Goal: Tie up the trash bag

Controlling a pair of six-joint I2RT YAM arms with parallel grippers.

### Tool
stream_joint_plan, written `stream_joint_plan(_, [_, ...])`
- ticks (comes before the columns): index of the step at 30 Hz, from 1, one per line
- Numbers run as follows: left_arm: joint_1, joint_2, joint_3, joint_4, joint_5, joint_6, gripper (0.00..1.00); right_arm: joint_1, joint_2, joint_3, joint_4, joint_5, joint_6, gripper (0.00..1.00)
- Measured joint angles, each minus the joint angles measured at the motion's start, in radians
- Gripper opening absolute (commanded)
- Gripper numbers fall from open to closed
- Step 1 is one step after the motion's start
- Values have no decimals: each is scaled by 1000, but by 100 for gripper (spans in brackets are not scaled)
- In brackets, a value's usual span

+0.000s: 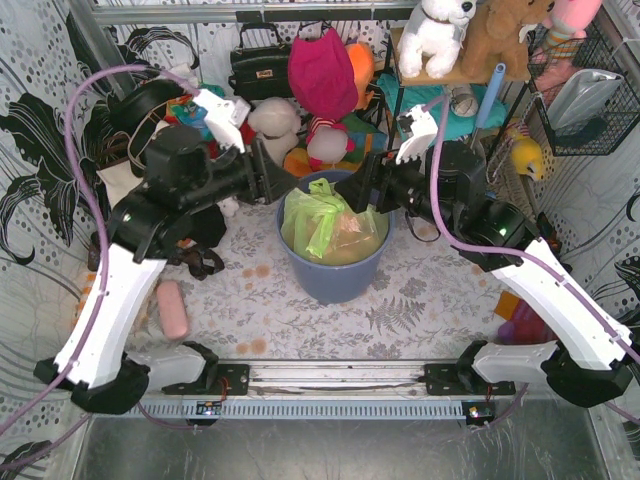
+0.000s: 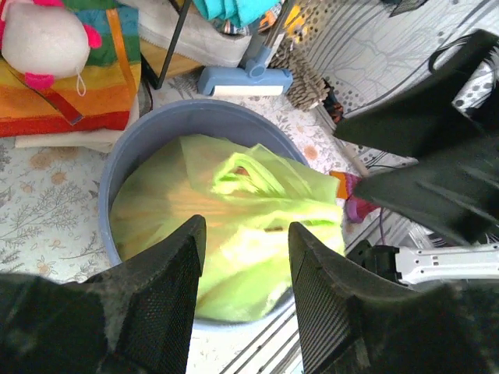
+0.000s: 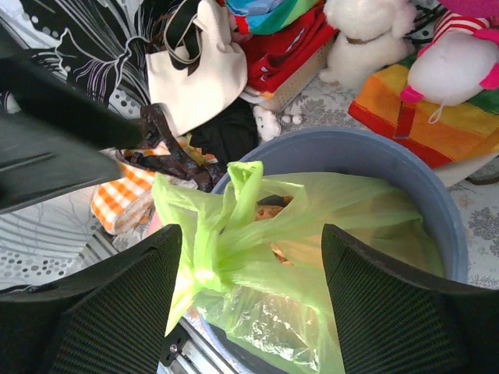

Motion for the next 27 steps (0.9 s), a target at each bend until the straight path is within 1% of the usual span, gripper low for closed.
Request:
stream_joint_plan(1, [0,-22,0,-10,0,0,55,-6,0,0,-3,0,6,73])
stream_joint_plan(2, [0,-46,-1,-16,0,0,59,-14,0,0,-5,0,11,73])
stream_joint_plan(3, [0,-66,-6,-14,11,-23,60,-20,0,0,-5,0,14,73])
stream_joint_plan(6, [0,-126,-71,1,106,-172,62,-26,1,0,-6,-13,18,71])
stream_joint_plan(8, [0,-156,-143,24,169,-257,65,-28,2,0,-7,-30,18,71])
stream_joint_plan(12, [-12,-178,-322,139,286,-414,70,-30,10,0,-8,-71,17,70])
stream_joint_plan(15, [-27,-161,-406,190,333,-499,70,-31,16,0,-10,-96,16,70])
stream_joint_plan(17, [-38,-154,-428,222,355,-534,70,-31,19,0,-14,-109,16,66])
stream_joint_plan(20, [-51,-159,-445,271,377,-576,69,-31,23,0,-22,-129,13,61])
stream_joint_plan(24, [-56,-175,-459,338,403,-625,68,-31,28,0,-34,-151,6,61])
stream_joint_plan(27, [-59,-187,-467,375,412,-652,63,-30,30,0,-45,-165,2,57])
